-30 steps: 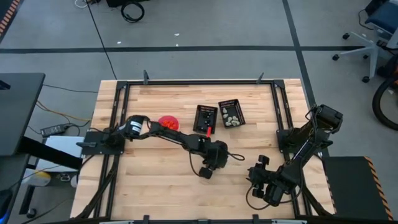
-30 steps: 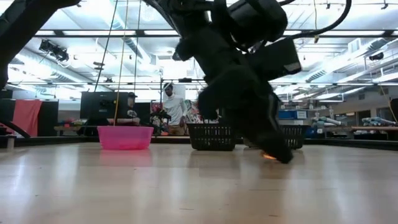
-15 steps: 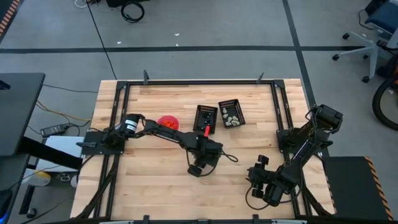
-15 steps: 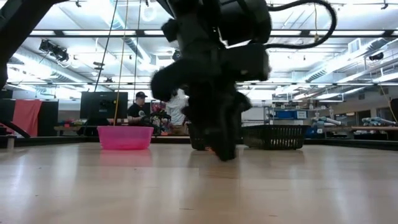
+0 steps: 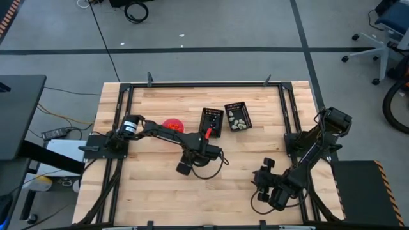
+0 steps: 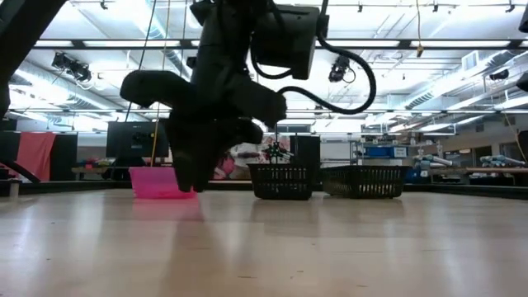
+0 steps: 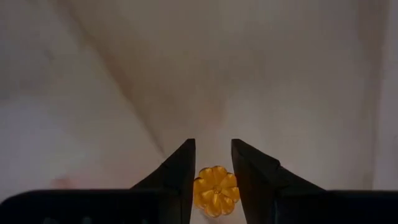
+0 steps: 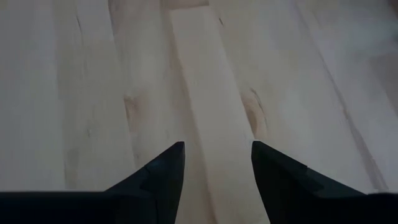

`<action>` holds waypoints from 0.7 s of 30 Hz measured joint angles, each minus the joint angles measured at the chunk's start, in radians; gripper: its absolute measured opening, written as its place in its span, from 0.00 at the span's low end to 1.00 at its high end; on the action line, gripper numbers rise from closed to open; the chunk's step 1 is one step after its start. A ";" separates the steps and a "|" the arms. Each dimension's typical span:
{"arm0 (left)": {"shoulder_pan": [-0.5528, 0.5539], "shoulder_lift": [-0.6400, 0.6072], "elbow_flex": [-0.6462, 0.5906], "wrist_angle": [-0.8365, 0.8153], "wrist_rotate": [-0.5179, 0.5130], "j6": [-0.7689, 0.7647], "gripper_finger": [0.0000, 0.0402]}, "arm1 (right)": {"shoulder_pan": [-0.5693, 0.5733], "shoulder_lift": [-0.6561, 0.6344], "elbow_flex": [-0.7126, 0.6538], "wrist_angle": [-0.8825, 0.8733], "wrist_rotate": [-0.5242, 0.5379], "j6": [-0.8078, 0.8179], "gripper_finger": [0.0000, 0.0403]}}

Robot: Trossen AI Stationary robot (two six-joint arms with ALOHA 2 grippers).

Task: Sort Halloween decoration
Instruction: Put the orange pumpkin toy into the red bowl

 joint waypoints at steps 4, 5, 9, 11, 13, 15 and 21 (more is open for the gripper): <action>0.000 -0.001 0.003 -0.091 -0.069 -0.006 0.25 | -0.013 0.000 0.000 0.008 0.002 -0.036 0.47; 0.000 -0.001 0.003 -0.117 -0.088 -0.006 0.25 | -0.015 0.000 0.000 0.009 0.002 -0.043 0.47; 0.000 -0.002 0.003 -0.212 -0.128 -0.010 0.25 | -0.016 0.000 0.000 0.015 0.010 -0.071 0.47; 0.000 -0.002 0.004 -0.255 -0.151 -0.015 0.25 | -0.017 0.000 0.000 0.018 0.022 -0.085 0.47; 0.000 -0.003 0.004 -0.305 -0.172 -0.018 0.25 | -0.020 0.000 0.000 0.018 0.025 -0.097 0.47; 0.001 -0.003 0.004 -0.335 -0.193 -0.018 0.25 | -0.024 0.000 0.000 0.018 0.025 -0.105 0.47; 0.006 -0.005 0.005 -0.373 -0.318 0.007 0.25 | -0.025 0.000 0.000 0.024 0.025 -0.127 0.47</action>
